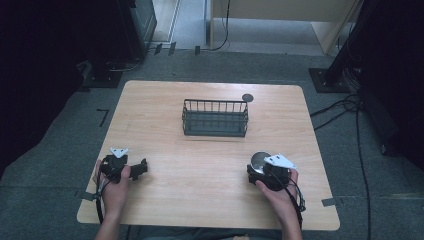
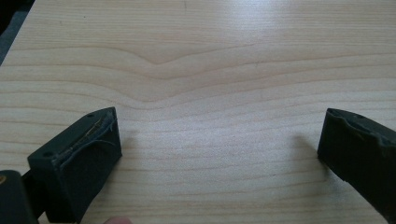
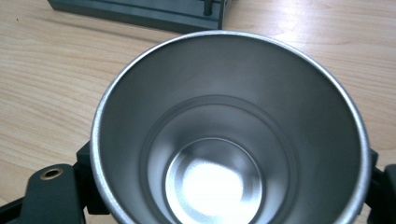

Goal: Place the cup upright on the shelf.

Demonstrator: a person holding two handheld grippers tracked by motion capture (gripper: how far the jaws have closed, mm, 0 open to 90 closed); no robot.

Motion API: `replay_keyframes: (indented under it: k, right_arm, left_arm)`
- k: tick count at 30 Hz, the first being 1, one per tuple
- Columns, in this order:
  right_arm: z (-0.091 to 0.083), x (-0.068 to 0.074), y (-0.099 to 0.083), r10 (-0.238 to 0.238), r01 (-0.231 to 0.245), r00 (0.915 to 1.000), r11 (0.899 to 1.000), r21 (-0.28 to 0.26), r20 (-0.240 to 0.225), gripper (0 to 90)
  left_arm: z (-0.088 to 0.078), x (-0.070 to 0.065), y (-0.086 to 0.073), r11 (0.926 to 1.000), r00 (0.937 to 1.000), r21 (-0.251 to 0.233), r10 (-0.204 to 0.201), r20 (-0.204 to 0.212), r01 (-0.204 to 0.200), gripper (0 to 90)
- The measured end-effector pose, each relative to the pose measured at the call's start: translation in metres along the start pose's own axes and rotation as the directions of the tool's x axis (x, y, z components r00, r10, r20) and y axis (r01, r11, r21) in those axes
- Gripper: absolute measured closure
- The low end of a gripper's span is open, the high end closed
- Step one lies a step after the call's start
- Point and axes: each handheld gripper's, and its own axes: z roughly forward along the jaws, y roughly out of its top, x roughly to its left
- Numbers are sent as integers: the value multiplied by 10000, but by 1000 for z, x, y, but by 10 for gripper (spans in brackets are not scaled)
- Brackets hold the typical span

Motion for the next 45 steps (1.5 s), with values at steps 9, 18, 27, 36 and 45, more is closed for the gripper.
replay_keyframes:
  k: [9,18,27,36,45]
  right_arm:
    - [2,3,16,69,-69,10000,10000,-9,-1,178]
    - [3,9,37,-33,31,10000,9998,-185,-79,179]
    - [8,16,57,-119,112,9996,9996,-278,-259,179]
    - [14,21,77,-132,119,9993,9993,-366,-350,180]
    - [19,24,96,-190,171,9989,9989,-444,-426,180]
  left_arm:
    - [0,0,0,10000,10000,1,0,0,0,0]
    - [0,0,0,10000,10000,4,4,2,-4,0]
    - [0,0,0,10000,10000,-1,-4,0,4,0]
    - [0,0,0,10000,10000,-1,-2,0,2,0]
    - [0,0,0,10000,10000,1,0,0,0,0]
